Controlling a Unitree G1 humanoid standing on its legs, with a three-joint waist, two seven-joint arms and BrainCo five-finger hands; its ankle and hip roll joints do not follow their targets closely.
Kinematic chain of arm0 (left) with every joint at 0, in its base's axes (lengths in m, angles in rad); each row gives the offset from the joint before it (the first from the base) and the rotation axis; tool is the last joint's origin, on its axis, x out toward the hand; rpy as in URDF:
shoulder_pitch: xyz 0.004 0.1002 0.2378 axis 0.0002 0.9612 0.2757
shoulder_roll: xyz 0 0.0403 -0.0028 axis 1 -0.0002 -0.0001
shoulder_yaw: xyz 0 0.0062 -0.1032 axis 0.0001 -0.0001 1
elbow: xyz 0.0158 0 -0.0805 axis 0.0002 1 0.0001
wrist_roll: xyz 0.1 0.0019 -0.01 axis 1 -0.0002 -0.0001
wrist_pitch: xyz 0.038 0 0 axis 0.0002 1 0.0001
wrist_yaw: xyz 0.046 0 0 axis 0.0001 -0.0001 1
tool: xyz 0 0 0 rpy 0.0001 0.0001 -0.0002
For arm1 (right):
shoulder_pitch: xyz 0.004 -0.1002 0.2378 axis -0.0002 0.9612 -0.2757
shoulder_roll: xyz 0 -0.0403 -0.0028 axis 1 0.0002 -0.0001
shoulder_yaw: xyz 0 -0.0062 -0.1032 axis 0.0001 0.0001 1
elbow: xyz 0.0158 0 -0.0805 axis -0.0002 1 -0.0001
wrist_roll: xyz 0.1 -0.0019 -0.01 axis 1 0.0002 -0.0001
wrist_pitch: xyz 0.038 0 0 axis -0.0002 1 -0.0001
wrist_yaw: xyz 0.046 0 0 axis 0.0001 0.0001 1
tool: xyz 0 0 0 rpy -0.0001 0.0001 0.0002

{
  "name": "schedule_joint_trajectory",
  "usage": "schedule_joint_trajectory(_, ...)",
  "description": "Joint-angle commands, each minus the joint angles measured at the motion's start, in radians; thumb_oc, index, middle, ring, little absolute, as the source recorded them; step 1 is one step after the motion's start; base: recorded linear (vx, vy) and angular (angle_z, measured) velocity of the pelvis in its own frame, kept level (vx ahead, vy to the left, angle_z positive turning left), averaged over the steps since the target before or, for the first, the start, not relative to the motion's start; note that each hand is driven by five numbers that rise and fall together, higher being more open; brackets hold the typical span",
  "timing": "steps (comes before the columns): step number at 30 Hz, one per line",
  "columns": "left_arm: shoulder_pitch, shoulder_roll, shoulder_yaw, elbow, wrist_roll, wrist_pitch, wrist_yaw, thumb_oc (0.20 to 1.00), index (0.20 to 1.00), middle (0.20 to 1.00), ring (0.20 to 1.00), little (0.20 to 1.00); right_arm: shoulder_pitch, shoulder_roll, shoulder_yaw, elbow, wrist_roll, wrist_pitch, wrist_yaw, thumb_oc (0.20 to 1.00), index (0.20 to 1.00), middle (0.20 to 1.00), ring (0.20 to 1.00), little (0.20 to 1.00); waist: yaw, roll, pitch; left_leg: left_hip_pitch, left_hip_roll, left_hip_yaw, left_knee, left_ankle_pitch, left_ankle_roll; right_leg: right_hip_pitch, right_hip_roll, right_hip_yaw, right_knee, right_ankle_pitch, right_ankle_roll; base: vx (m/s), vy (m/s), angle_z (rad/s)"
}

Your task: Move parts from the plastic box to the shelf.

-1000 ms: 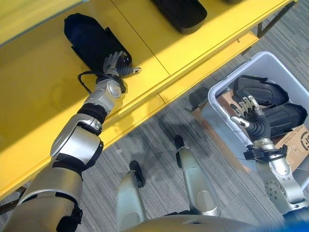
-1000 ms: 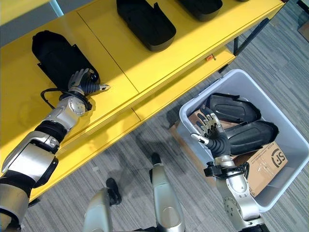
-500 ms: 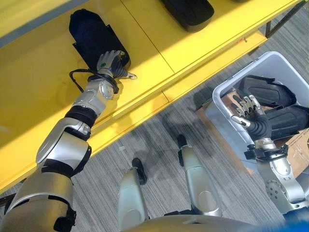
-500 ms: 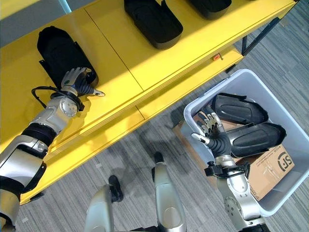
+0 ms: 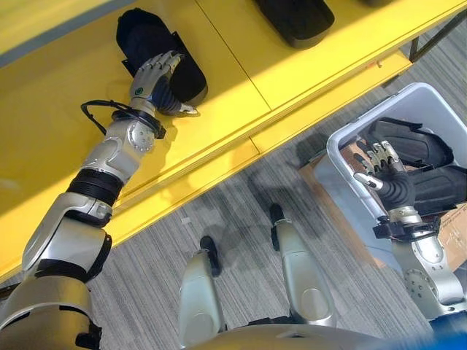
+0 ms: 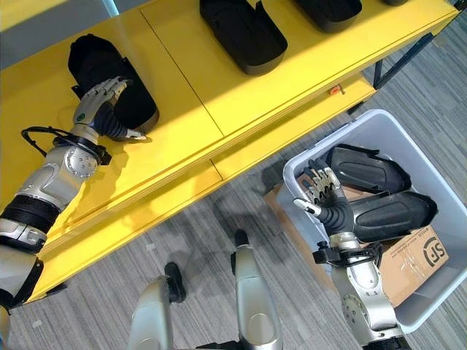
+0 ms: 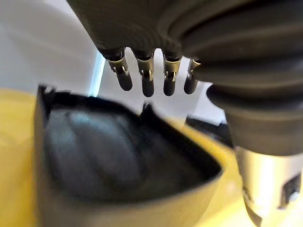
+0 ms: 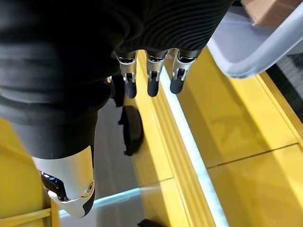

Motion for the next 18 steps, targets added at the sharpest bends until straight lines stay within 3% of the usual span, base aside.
schedule_joint_trajectory(1, 0.045, 0.053, 0.072, -0.079, -0.084, -0.056, 0.026, 1.000, 1.000, 1.000, 1.000, 1.000, 0.001, -0.010, -0.054, -0.021, -0.002, -0.047, 0.013, 1.000, 1.000, 1.000, 1.000, 1.000, 0.007, -0.003, -0.052, -0.030, 0.030, -0.110, -0.041, 0.076, -0.019, 0.065, -0.065, 0.038, -0.040, 0.015, 0.049, 0.00, 0.000, 0.00)
schedule_joint_trajectory(6, 0.228, 0.077, 0.228, -0.286, -0.209, -0.117, 0.004, 1.000, 1.000, 1.000, 1.000, 1.000, -0.009, 0.007, -0.066, -0.015, -0.015, -0.042, 0.013, 1.000, 1.000, 1.000, 1.000, 1.000, 0.023, 0.002, -0.058, -0.014, 0.032, -0.114, -0.052, 0.081, -0.021, 0.080, -0.064, 0.037, -0.048, 0.015, 0.045, 0.00, 0.000, 0.00)
schedule_joint_trajectory(7, 0.325, 0.058, 0.297, -0.345, -0.336, -0.163, 0.019, 1.000, 1.000, 1.000, 1.000, 1.000, -0.019, 0.013, -0.062, -0.011, -0.017, -0.042, 0.009, 1.000, 1.000, 1.000, 1.000, 1.000, 0.031, 0.005, -0.062, -0.002, 0.032, -0.115, -0.064, 0.087, -0.022, 0.094, -0.064, 0.035, -0.057, 0.016, 0.044, 0.00, 0.000, 0.00)
schedule_joint_trajectory(8, 0.375, 0.054, 0.329, -0.374, -0.387, -0.178, -0.001, 1.000, 1.000, 1.000, 1.000, 1.000, -0.022, 0.014, -0.063, -0.010, -0.018, -0.041, 0.009, 1.000, 1.000, 1.000, 1.000, 1.000, 0.034, 0.007, -0.064, 0.006, 0.030, -0.117, -0.071, 0.089, -0.022, 0.103, -0.064, 0.033, -0.062, 0.017, 0.044, 0.04, -0.005, 0.00)
schedule_joint_trajectory(9, 0.482, 0.021, 0.377, -0.432, -0.525, -0.214, -0.041, 1.000, 1.000, 1.000, 1.000, 1.000, -0.031, 0.019, -0.054, -0.011, -0.029, -0.038, 0.007, 1.000, 1.000, 1.000, 1.000, 1.000, 0.043, 0.012, -0.069, 0.025, 0.029, -0.117, -0.088, 0.096, -0.022, 0.124, -0.065, 0.028, -0.075, 0.018, 0.045, 0.05, -0.002, 0.01)
schedule_joint_trajectory(12, 0.648, -0.048, 0.425, -0.515, -0.779, -0.249, -0.149, 1.000, 1.000, 1.000, 1.000, 1.000, -0.054, 0.023, -0.036, -0.012, -0.043, -0.031, 0.008, 1.000, 1.000, 1.000, 1.000, 1.000, 0.057, 0.024, -0.074, 0.074, 0.027, -0.125, -0.130, 0.112, -0.022, 0.180, -0.070, 0.016, -0.106, 0.022, 0.046, 0.04, 0.000, 0.06)
schedule_joint_trajectory(14, 0.730, -0.087, 0.424, -0.574, -0.871, -0.245, -0.210, 1.000, 1.000, 1.000, 1.000, 1.000, -0.068, 0.025, -0.027, -0.007, -0.055, -0.032, 0.006, 1.000, 1.000, 1.000, 1.000, 1.000, 0.063, 0.030, -0.081, 0.103, 0.024, -0.129, -0.166, 0.128, -0.021, 0.211, -0.077, 0.003, -0.132, 0.031, 0.049, 0.04, -0.001, 0.14)
schedule_joint_trajectory(16, 0.859, -0.187, 0.422, -0.607, -0.988, -0.238, -0.253, 1.000, 1.000, 1.000, 1.000, 1.000, -0.086, 0.028, -0.001, 0.008, -0.079, -0.024, 0.002, 1.000, 1.000, 1.000, 1.000, 1.000, 0.083, 0.044, -0.105, 0.155, 0.014, -0.138, -0.232, 0.149, -0.018, 0.270, -0.089, -0.027, -0.186, 0.034, 0.055, 0.07, 0.010, 0.30)
schedule_joint_trajectory(18, 0.921, -0.218, 0.417, -0.627, -1.009, -0.229, -0.278, 1.000, 1.000, 1.000, 1.000, 1.000, -0.098, 0.032, 0.025, 0.025, -0.086, -0.017, 0.009, 1.000, 1.000, 1.000, 1.000, 1.000, 0.098, 0.055, -0.130, 0.184, 0.008, -0.145, -0.282, 0.169, -0.013, 0.299, -0.094, -0.047, -0.226, 0.044, 0.060, 0.05, 0.005, 0.24)
